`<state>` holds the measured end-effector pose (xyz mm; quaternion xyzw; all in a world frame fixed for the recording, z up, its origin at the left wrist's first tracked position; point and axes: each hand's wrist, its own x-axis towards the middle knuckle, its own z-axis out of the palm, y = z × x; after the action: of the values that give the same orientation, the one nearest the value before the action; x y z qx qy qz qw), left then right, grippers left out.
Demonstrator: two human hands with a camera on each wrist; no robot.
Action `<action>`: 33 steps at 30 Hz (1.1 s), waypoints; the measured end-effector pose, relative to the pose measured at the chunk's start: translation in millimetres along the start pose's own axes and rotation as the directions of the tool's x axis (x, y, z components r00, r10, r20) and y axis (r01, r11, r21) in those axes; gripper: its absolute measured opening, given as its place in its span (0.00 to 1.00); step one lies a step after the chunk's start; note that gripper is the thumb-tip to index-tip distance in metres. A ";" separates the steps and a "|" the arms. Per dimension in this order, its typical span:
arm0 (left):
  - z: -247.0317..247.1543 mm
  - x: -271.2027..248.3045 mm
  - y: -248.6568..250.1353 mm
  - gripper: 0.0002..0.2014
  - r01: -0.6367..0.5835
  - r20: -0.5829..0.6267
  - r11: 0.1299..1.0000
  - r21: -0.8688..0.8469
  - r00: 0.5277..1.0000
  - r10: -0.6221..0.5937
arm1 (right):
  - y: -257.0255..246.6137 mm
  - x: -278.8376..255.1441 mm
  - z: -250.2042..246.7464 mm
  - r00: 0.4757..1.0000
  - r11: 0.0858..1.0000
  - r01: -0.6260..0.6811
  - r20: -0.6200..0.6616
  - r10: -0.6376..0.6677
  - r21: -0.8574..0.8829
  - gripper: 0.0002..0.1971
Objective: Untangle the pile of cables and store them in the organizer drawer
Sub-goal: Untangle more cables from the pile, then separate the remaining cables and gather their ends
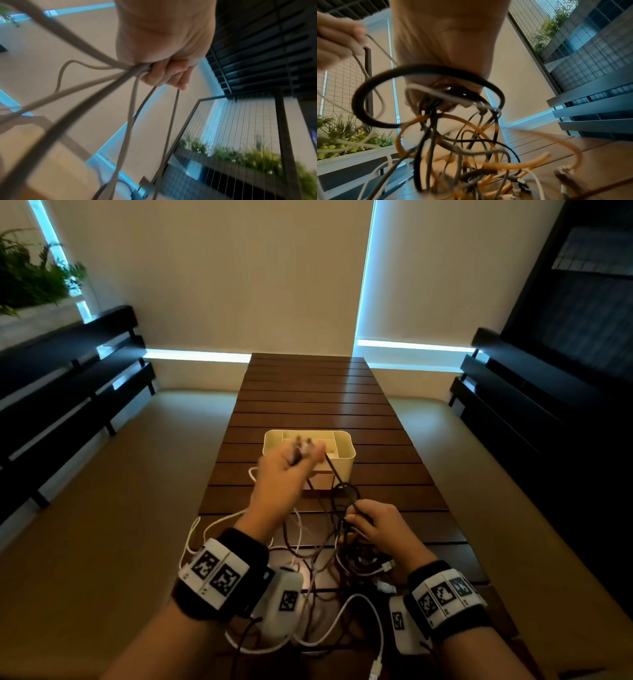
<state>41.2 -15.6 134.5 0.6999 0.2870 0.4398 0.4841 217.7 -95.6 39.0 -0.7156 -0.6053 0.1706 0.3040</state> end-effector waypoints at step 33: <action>33.9 -12.7 -45.3 0.20 0.086 0.292 0.961 0.261 0.942 -0.164 | -9.6 -9.1 5.9 0.893 0.977 0.134 -0.407 -0.192 -0.166 0.03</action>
<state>66.9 -23.9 83.1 0.7949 0.3034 0.2534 0.4603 204.9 -102.3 39.6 -0.7008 -0.5933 -0.0546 0.3922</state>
